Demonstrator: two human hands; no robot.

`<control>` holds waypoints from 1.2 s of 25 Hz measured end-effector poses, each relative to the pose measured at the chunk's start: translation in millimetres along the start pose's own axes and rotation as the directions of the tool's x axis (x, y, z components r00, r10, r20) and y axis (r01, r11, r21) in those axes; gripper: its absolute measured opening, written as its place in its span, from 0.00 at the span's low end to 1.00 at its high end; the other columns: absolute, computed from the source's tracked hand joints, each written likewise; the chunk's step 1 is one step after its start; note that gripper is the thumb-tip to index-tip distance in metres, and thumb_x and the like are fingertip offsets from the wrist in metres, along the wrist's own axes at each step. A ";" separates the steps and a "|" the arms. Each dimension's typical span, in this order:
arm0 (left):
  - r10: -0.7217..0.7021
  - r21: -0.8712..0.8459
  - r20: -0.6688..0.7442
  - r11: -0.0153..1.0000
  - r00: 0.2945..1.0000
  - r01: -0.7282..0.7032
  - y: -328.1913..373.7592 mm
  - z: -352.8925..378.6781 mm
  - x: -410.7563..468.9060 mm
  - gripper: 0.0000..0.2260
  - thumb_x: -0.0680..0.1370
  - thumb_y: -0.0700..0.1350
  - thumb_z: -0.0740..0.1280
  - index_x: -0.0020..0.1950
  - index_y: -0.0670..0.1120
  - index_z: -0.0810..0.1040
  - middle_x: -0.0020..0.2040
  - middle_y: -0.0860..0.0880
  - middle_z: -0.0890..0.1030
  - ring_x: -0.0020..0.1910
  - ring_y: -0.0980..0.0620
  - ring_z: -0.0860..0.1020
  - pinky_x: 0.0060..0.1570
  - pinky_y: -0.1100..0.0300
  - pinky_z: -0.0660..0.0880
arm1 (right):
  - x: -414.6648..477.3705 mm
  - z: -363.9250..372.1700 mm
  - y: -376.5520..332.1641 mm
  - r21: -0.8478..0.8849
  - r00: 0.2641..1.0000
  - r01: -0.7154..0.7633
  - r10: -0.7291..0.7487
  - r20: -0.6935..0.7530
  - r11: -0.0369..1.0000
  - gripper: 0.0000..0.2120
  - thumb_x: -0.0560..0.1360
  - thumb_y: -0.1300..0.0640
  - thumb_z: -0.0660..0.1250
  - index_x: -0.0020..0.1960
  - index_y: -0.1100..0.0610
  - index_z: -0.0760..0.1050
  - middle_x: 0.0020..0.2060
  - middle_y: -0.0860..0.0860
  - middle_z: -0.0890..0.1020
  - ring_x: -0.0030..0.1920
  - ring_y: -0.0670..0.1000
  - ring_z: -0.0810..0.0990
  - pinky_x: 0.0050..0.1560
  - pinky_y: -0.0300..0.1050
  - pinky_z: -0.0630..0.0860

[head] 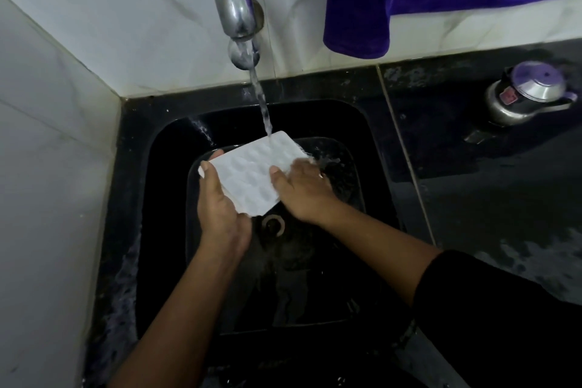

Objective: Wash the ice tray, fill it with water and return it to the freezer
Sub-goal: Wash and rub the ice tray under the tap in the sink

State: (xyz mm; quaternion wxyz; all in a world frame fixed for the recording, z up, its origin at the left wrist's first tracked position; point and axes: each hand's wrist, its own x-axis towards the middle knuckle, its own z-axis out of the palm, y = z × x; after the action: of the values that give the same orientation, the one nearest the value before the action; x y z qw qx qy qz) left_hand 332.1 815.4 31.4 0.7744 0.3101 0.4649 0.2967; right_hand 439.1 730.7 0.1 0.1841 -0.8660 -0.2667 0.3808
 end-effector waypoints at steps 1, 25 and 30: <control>0.007 -0.028 -0.007 1.000 1.000 -0.008 4.6 -0.9 2.9 0.18 0.87 0.58 0.58 0.68 0.49 0.78 0.62 0.46 0.86 0.63 0.44 0.84 0.63 0.46 0.80 | -8.8 5.2 -6.7 -0.024 0.995 0.093 -0.092 0.027 0.995 0.40 0.84 0.34 0.44 0.84 0.62 0.47 0.84 0.59 0.49 0.84 0.56 0.46 0.82 0.57 0.44; -0.150 0.100 0.156 0.986 0.976 0.135 21.4 -14.4 -2.6 0.22 0.86 0.60 0.54 0.72 0.49 0.76 0.63 0.46 0.86 0.58 0.47 0.86 0.54 0.49 0.83 | 58.3 -25.9 7.8 0.090 0.989 0.019 -0.006 -0.147 0.996 0.36 0.84 0.35 0.49 0.79 0.63 0.64 0.77 0.62 0.68 0.78 0.60 0.64 0.77 0.55 0.59; -0.175 0.234 0.217 0.965 0.960 0.123 53.6 -32.2 22.2 0.24 0.86 0.61 0.52 0.67 0.48 0.79 0.62 0.45 0.86 0.56 0.45 0.87 0.45 0.49 0.85 | 24.8 -48.6 29.9 0.864 0.983 -0.173 0.135 0.123 0.474 0.18 0.84 0.46 0.63 0.55 0.60 0.82 0.49 0.58 0.85 0.52 0.61 0.84 0.54 0.53 0.79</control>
State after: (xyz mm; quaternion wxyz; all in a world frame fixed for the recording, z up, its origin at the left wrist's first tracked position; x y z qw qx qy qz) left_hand 302.5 872.4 47.9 0.8058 0.3899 0.4214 0.1454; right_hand 499.7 716.5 1.8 0.5562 -0.6668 0.0376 0.4946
